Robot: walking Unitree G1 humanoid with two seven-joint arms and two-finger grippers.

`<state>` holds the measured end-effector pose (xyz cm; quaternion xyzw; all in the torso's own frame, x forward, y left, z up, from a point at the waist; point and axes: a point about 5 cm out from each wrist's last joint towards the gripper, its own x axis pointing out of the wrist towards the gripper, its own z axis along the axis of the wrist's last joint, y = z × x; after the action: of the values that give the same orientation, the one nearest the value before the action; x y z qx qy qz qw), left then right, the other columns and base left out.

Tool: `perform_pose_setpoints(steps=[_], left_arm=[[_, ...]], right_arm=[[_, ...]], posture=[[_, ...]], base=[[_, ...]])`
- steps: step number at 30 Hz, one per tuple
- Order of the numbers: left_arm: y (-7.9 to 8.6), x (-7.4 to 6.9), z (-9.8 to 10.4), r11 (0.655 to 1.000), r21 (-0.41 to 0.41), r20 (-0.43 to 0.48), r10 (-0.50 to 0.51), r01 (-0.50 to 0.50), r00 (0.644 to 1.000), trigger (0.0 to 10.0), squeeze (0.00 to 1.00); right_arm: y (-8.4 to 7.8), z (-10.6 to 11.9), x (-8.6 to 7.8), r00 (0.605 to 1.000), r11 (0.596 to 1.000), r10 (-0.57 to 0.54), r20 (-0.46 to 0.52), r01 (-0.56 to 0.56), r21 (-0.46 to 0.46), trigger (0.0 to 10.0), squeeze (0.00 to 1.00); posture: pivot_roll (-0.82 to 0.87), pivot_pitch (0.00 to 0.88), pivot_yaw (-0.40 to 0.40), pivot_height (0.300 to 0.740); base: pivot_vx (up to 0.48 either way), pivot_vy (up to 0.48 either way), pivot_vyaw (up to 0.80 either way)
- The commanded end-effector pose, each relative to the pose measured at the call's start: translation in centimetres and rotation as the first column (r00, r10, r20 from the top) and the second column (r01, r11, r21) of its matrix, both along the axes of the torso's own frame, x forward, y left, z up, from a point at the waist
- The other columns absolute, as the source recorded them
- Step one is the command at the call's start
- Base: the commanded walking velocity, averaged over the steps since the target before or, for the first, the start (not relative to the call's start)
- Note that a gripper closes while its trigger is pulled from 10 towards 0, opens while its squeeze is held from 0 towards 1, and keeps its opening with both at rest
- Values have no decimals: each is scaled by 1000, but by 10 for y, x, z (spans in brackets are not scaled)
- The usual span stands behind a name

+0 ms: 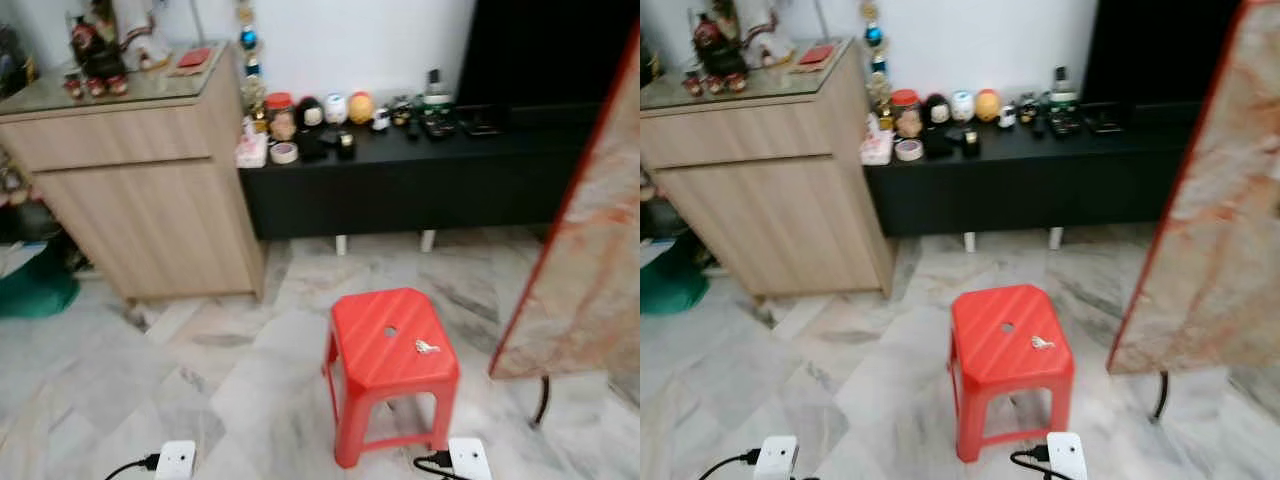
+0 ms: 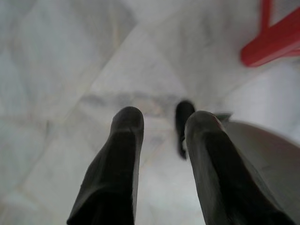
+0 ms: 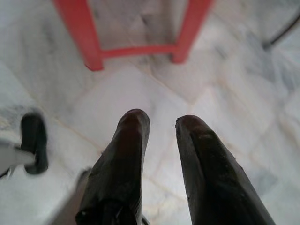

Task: Hang keys on a hook

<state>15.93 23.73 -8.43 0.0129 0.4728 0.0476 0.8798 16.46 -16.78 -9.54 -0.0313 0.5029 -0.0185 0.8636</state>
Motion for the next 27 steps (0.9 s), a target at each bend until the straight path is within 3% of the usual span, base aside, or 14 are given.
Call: perform_pose_setpoints(steps=[1, 14, 23, 27], left_arm=[[1, 1, 1, 1000, 5, -2, 2, -2, 1000, 10000, 0], [1, -1, 0, 1000, 4, -1, 0, 0, 1000, 10000, 0], [0, -1, 0, 1000, 13, -7, -18, 18, 1000, 10000, 0], [-9, 3, -1, 999, 8, -3, -31, 31, 1000, 10000, 0]], right_arm=[[1, 2, 4, 1000, 1000, 1, 18, -2, 3, 10000, 0], [1, 2, 4, 1000, 1000, 3, 20, -3, 4, 10000, 0], [0, 2, 4, 1000, 1000, 2, 19, -2, 4, 10000, 0], [0, 2, 4, 1000, 1000, 5, 19, -5, 4, 10000, 0]], posture=[[22, 0, 21, 740], [22, 0, 19, 740], [20, 0, 18, 740], [19, 0, 18, 740]], base=[[345, 0, 0], [345, 0, 0], [0, 0, 0], [0, -393, 0]])
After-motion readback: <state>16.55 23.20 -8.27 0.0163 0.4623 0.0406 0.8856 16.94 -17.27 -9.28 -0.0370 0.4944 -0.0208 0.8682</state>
